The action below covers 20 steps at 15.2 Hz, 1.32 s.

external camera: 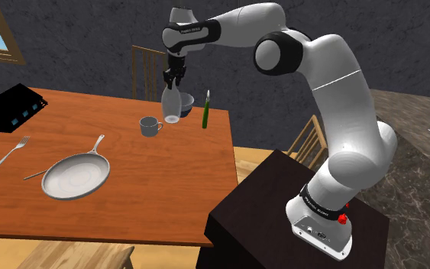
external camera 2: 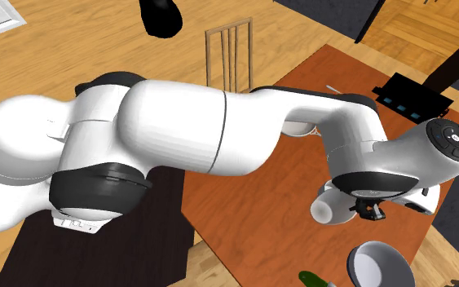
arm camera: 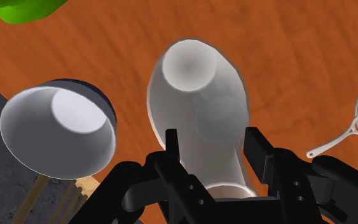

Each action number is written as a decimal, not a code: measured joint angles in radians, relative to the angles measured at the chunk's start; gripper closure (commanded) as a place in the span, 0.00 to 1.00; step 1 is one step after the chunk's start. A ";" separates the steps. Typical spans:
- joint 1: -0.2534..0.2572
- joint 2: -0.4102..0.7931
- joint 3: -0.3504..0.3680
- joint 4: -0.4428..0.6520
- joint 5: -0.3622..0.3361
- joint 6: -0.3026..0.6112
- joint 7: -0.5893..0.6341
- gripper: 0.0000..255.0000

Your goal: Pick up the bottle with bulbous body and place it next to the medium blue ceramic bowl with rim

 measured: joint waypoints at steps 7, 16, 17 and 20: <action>0.000 0.034 -0.001 -0.036 -0.001 0.069 0.000 1.00; 0.001 0.094 -0.003 -0.051 -0.003 0.145 -0.001 1.00; 0.001 0.098 -0.003 -0.057 -0.003 0.155 -0.001 1.00; 0.001 0.114 -0.004 -0.056 -0.004 0.170 -0.002 1.00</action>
